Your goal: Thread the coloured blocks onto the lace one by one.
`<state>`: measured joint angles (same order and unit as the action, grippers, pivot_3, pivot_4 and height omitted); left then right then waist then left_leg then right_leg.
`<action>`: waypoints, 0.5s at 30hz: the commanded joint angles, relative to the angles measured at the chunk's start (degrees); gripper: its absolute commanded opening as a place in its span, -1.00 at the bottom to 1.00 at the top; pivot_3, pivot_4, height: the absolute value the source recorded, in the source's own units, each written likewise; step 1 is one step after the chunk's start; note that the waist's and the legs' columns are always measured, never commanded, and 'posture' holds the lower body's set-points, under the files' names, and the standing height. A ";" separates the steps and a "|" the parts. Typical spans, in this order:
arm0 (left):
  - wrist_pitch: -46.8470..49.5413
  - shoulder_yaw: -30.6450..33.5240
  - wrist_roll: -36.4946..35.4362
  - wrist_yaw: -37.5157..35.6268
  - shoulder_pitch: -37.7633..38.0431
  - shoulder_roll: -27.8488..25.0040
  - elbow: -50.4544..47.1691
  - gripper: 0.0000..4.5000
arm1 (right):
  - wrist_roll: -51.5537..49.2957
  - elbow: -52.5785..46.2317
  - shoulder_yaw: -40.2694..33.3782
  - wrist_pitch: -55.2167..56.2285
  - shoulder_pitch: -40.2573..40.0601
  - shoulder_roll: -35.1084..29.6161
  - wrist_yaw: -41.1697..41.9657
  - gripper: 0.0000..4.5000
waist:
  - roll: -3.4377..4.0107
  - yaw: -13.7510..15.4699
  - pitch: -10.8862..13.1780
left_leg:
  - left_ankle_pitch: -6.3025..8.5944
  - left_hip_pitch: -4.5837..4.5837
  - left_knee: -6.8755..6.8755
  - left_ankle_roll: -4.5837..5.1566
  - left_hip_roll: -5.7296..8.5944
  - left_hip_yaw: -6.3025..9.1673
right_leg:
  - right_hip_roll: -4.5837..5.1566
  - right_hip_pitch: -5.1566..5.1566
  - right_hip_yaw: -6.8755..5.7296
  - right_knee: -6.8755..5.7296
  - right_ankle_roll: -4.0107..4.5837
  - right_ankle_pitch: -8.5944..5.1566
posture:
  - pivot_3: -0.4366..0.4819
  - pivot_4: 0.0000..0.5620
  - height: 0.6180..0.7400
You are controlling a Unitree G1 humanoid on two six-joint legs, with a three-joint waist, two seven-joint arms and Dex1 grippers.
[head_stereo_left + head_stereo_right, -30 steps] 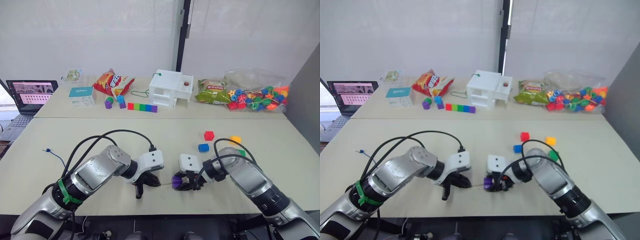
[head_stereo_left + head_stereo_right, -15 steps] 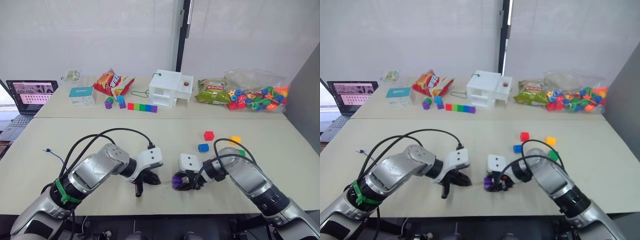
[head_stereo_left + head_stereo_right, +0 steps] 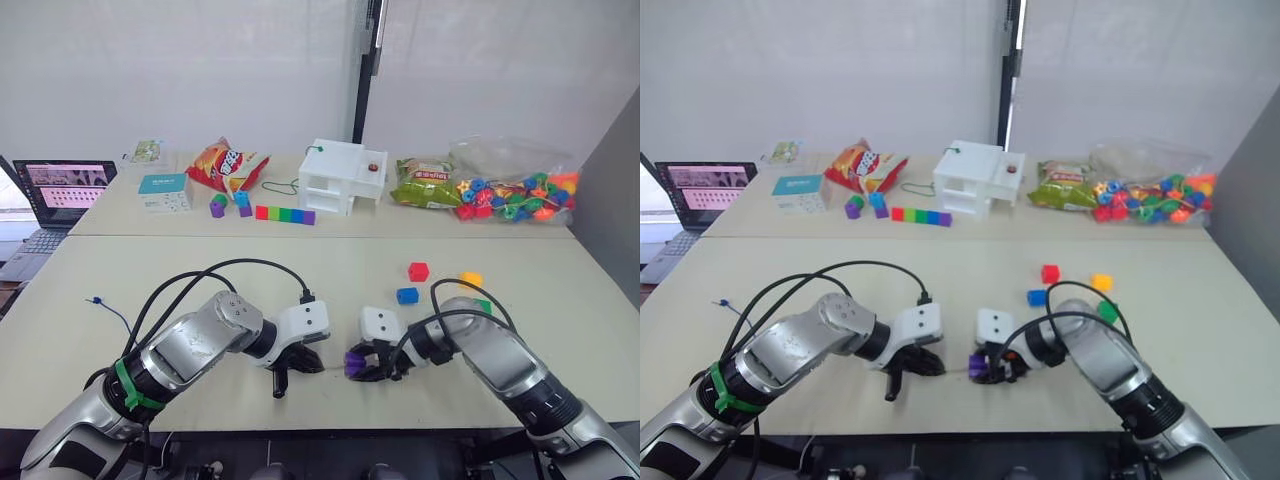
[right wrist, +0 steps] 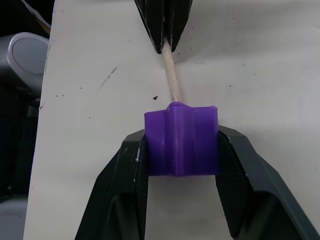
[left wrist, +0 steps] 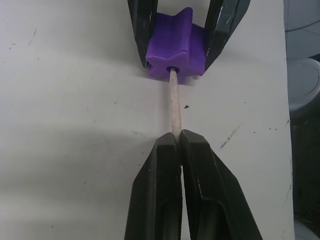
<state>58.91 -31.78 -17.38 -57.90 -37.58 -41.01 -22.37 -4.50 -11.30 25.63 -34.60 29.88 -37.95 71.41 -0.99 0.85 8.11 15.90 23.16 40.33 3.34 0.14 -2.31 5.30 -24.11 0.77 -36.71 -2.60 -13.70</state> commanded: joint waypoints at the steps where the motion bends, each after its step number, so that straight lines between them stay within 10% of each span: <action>1: -0.07 -0.10 0.03 0.36 -0.79 0.83 -0.91 -1.00 | -0.18 -0.26 -0.18 -0.05 -0.90 -1.31 -0.22 -0.41 | 0.00 0.02 0.00 | 0.00 0.00 0.00 0.00 0.00 0.00 | 0.00 0.00 0.00 0.00 0.00 0.00 | -0.05 -0.47 1.00; 15: -0.59 -1.28 1.16 1.34 -1.65 2.84 0.91 -1.00 | -0.71 -0.98 0.96 -0.50 -0.12 -1.50 -0.59 -0.41 | 0.00 0.02 0.00 | 0.00 0.00 0.00 0.01 0.00 0.00 | 0.00 0.00 -0.01 0.00 0.00 0.00 | -0.05 -0.47 1.00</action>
<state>58.60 -33.14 -16.23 -56.80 -38.10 -38.65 -21.11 -5.34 -11.67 26.13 -34.56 29.99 -38.66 70.70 -0.99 0.87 8.11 15.91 23.17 40.34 3.34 0.14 -2.31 5.29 -24.11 0.77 -36.71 -2.60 -13.70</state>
